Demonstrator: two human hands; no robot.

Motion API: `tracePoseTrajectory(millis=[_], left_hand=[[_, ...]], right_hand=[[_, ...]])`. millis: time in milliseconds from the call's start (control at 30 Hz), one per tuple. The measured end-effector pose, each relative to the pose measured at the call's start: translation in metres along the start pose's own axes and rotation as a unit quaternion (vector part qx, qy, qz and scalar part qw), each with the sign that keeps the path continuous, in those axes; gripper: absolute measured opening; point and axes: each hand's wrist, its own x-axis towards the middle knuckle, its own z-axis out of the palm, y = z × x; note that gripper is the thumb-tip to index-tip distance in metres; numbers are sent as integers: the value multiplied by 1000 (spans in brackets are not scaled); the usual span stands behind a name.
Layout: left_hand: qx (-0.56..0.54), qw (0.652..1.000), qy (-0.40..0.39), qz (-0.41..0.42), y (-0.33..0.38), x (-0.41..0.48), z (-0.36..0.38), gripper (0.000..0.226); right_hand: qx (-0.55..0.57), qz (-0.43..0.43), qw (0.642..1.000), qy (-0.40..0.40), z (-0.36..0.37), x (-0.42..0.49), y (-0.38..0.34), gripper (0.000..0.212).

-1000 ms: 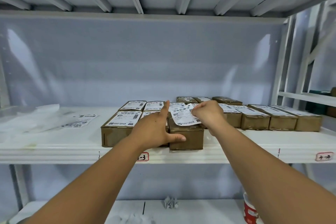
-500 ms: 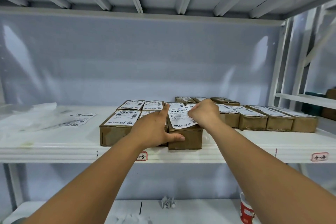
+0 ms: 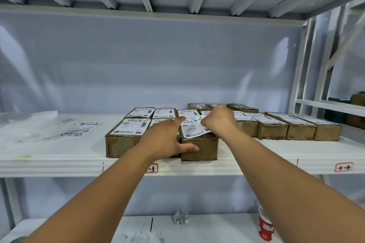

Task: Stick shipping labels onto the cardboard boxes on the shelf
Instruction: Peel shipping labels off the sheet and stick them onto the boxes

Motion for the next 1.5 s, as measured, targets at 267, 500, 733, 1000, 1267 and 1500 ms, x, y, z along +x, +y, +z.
tracePoseTrajectory(millis=[267,500,733,1000,1267,1500], left_hand=[[6,1000,5,12,1,0,0,85],[21,999,-5,23,-1,2,1,66],[21,1000,-9,20,-1,2,0,67],[26,999,-17,20,-1,2,0,70],[31,999,-15,21,1,1,-3,70],[31,999,-17,23,1,0,-3,69]], right_hand=[[-24,-15,1000,-7,2,2,-2,22],[-72,-37,995,-56,-6,-1,-8,20],[-170,-82,978,-86,-12,-9,-21,28],[-273,-97,953,-90,-20,-18,-26,18],[155,-83,983,-55,-22,-14,5,25],[259,-93,947,-163,-16,-12,19,32]])
